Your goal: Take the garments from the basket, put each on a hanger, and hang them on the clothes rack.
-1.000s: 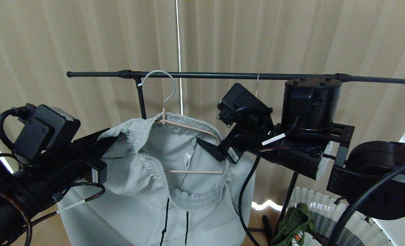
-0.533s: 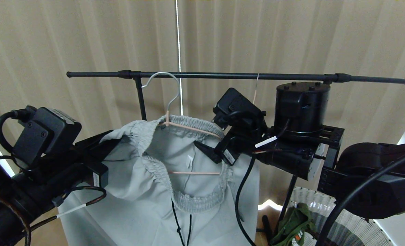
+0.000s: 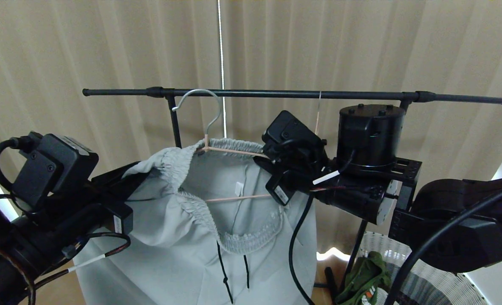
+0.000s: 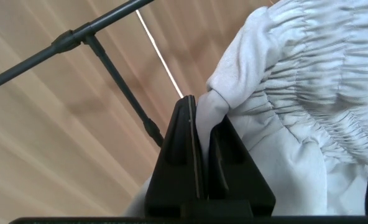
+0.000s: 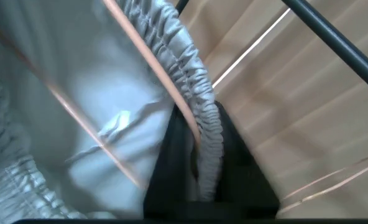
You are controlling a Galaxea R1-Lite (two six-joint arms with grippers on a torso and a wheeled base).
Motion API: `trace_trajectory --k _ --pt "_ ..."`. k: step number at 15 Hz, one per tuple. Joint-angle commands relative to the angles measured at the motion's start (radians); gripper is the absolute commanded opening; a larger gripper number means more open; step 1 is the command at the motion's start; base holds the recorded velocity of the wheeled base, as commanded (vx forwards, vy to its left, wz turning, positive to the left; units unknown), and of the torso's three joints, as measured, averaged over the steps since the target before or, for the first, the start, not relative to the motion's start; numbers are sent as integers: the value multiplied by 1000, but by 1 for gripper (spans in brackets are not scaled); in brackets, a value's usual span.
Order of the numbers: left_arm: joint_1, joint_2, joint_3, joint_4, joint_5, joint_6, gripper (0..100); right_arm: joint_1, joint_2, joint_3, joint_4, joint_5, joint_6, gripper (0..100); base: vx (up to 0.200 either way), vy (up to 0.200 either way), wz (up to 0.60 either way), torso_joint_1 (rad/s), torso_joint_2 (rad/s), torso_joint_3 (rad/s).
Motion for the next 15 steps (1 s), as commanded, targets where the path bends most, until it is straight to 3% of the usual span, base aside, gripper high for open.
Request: trace_trajectory --k 1,9,10,12,15 --pt "0 3 -1 0 1 0 0 0 0 1 1 0 -1 0 0 0 0 0 0 0" --pt "3 4 19 0 1 2 0 0 -13 5 1 -1 -1 0 0 0 0 0 0 0" --pt "3 1 19 0 1 -1 100 0 -20 7 1 -1 -1 0 0 0 0 0 0 0" --pt "17 -17 22 0 -1 -10 100 -6 -37 14 1 -3 -1 0 0 0 0 0 0 0" --pt "22 -80 59 2 -53 -89 100 -41 -66 40 1 -18 1 0 0 0 0 0 0 0"
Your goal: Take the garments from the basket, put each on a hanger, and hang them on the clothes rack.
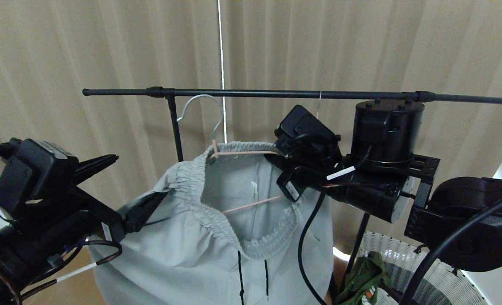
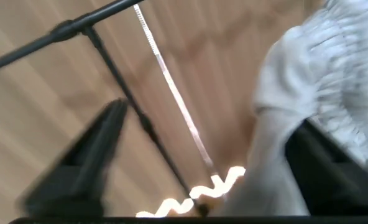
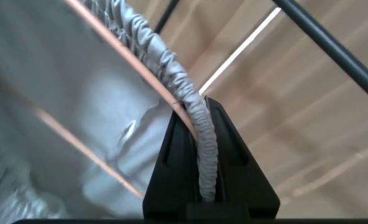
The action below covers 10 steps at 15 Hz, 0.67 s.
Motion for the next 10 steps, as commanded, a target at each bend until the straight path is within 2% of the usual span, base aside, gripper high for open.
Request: trace_trajectory --k 1,5,7,9,10 --pt "2 -59 36 2 -42 -6 100 -30 -31 15 -1 -10 0 0 0 0 0 0 0 0" --pt "0 -77 51 2 -101 -11 100 -77 -63 35 -1 -31 0 0 0 0 0 0 0 0" --pt "6 -72 62 2 -101 -12 100 -94 -89 37 -3 -31 0 0 0 0 0 0 0 0" --pt "35 -69 88 2 -101 -18 100 -108 -115 43 -1 -31 0 0 0 0 0 0 0 0" --pt "69 -62 145 3 -101 -15 100 -119 -153 48 -3 -31 3 0 0 0 0 0 0 0"
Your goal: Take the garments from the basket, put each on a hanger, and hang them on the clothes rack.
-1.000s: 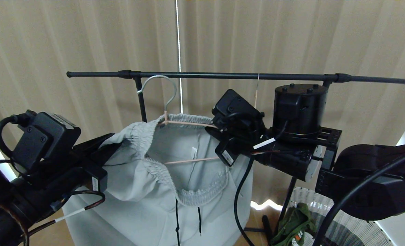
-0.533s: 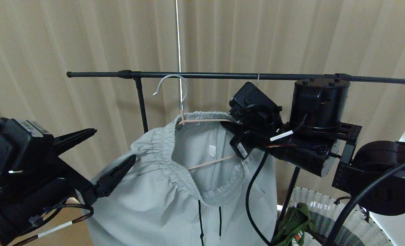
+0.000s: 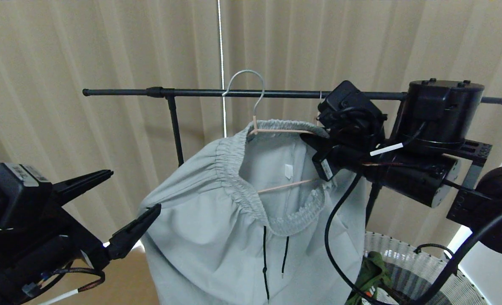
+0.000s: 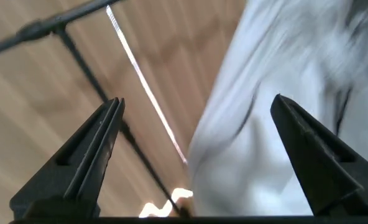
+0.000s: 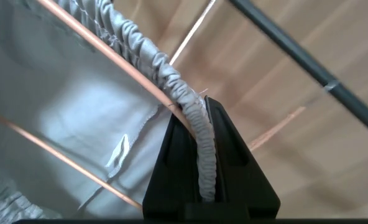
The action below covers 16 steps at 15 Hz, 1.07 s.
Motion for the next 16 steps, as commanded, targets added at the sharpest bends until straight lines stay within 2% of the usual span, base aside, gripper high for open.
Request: trace_trajectory --k 1,6,8,12,13,16 --pt "42 13 81 2 0 6 100 -15 -68 5 -2 3 2 0 0 0 0 0 0 0" --pt "102 59 84 2 3 -3 100 -15 -119 7 -2 9 5 0 0 0 0 0 0 0" --pt "128 98 52 0 5 -17 100 -15 -127 7 -2 11 5 0 0 0 0 0 0 0" --pt "110 112 6 2 0 -46 100 -12 -133 10 -3 12 5 0 0 0 0 0 0 0" --pt "97 112 5 2 0 -49 0 -12 -141 10 -2 12 3 0 0 0 0 0 0 0" --pt "93 134 -12 0 0 -50 0 -12 -148 11 -2 9 3 0 0 0 0 0 0 0"
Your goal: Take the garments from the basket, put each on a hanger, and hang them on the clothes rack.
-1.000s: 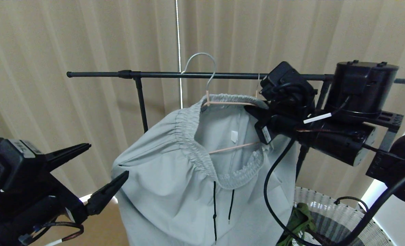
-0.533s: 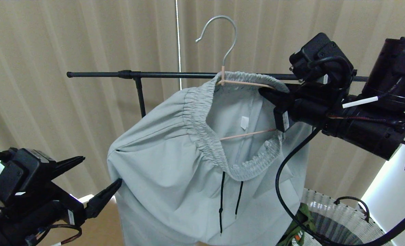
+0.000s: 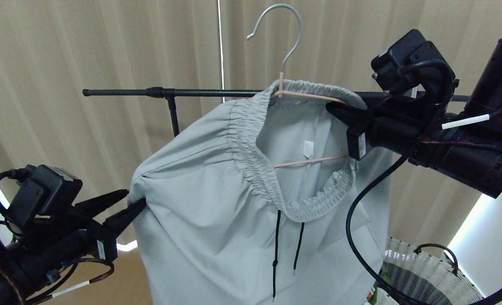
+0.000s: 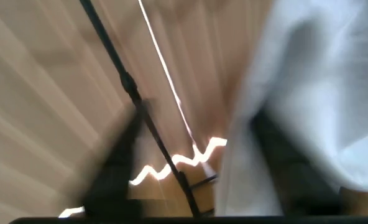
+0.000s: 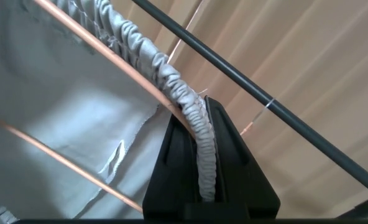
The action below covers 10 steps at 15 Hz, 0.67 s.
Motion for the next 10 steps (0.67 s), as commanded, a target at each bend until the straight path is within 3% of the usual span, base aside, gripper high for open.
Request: trace_trajectory --k 1,4,5,8,10 --pt "4 24 -12 -1 0 -4 0 1 -10 0 0 -3 -1 0 0 0 0 0 0 0" --pt "41 39 -7 -1 5 2 0 -6 -18 0 1 -6 -3 0 0 0 0 0 0 0" --pt "162 41 -9 0 5 11 0 -32 -23 3 4 -8 -3 0 0 0 0 0 0 0" --pt "312 47 -33 0 3 14 0 -52 -26 7 7 -8 -4 0 0 0 0 0 0 0" --pt "354 59 -55 0 5 13 0 -55 -26 7 9 -8 -4 0 0 0 0 0 0 0"
